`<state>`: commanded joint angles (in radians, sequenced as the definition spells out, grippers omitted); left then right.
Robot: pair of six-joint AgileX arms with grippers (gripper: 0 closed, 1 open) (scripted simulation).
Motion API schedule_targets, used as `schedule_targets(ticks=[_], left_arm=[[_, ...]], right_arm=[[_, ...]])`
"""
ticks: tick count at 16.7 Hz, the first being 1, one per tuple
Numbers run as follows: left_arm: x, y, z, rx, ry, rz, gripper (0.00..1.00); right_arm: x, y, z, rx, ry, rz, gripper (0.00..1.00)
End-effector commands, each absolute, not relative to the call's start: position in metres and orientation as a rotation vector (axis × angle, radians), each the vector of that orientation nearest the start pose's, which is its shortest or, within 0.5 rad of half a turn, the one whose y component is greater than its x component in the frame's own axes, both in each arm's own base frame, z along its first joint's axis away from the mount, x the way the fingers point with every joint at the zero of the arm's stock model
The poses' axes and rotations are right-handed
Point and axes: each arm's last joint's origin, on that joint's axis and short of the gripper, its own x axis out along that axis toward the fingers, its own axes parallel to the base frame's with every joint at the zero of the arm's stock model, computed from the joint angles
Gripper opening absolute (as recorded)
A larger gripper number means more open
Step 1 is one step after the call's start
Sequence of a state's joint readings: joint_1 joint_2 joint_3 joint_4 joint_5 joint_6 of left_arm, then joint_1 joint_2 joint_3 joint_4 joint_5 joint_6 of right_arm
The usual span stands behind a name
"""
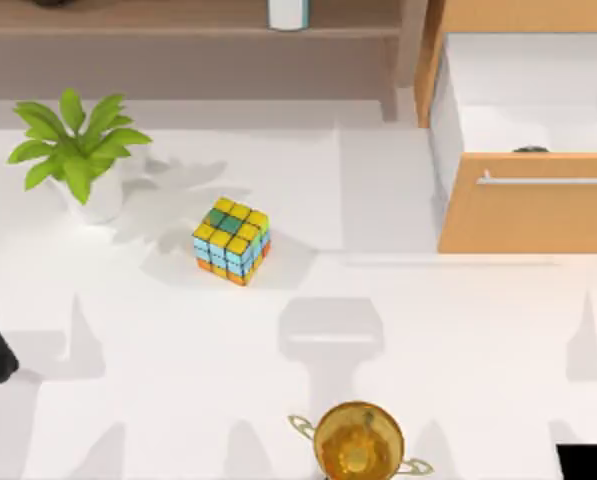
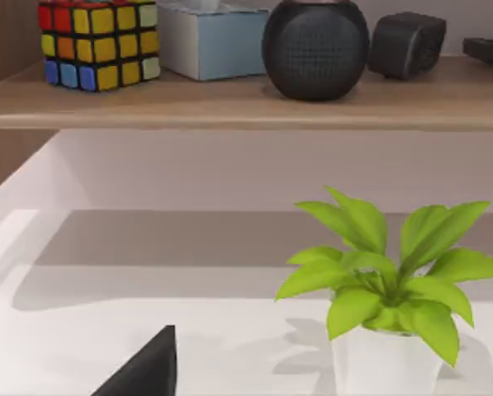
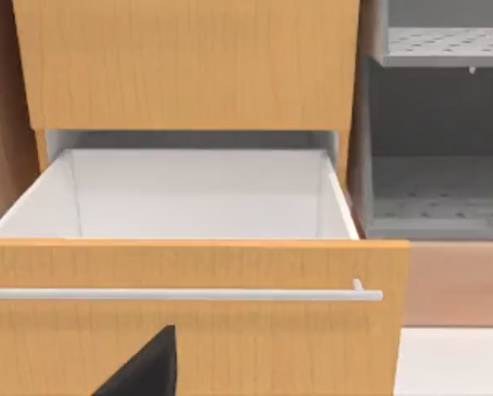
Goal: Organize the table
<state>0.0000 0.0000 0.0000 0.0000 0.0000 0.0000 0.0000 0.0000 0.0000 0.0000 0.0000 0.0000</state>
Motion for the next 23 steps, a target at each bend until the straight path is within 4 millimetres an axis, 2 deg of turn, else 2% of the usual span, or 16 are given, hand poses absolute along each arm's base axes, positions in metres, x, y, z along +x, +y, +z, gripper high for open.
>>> schedule_targets(ticks=[3, 6, 9, 12, 15, 18, 20, 23], left_arm=[[0.106, -0.001, 0.160, 0.000, 0.000, 0.000, 1.00], [0.106, -0.001, 0.160, 0.000, 0.000, 0.000, 1.00], [0.106, -0.001, 0.160, 0.000, 0.000, 0.000, 1.00], [0.106, -0.001, 0.160, 0.000, 0.000, 0.000, 1.00], [0.106, -0.001, 0.160, 0.000, 0.000, 0.000, 1.00], [0.106, -0.001, 0.160, 0.000, 0.000, 0.000, 1.00], [0.106, -0.001, 0.160, 0.000, 0.000, 0.000, 1.00], [0.106, -0.001, 0.160, 0.000, 0.000, 0.000, 1.00]], right_arm=[[0.106, -0.001, 0.162, 0.000, 0.007, 0.001, 1.00], [0.107, 0.000, 0.180, -0.005, 0.068, 0.006, 1.00], [0.115, 0.001, 0.215, -0.016, 0.180, 0.018, 1.00], [0.142, 0.004, 0.259, -0.032, 0.347, 0.037, 1.00], [0.193, 0.011, 0.297, -0.054, 0.544, 0.063, 1.00], [0.261, 0.021, 0.316, -0.080, 0.747, 0.093, 1.00], [0.312, 0.030, 0.314, -0.099, 0.880, 0.113, 1.00], [0.382, 0.045, 0.287, -0.128, 1.072, 0.144, 1.00]])
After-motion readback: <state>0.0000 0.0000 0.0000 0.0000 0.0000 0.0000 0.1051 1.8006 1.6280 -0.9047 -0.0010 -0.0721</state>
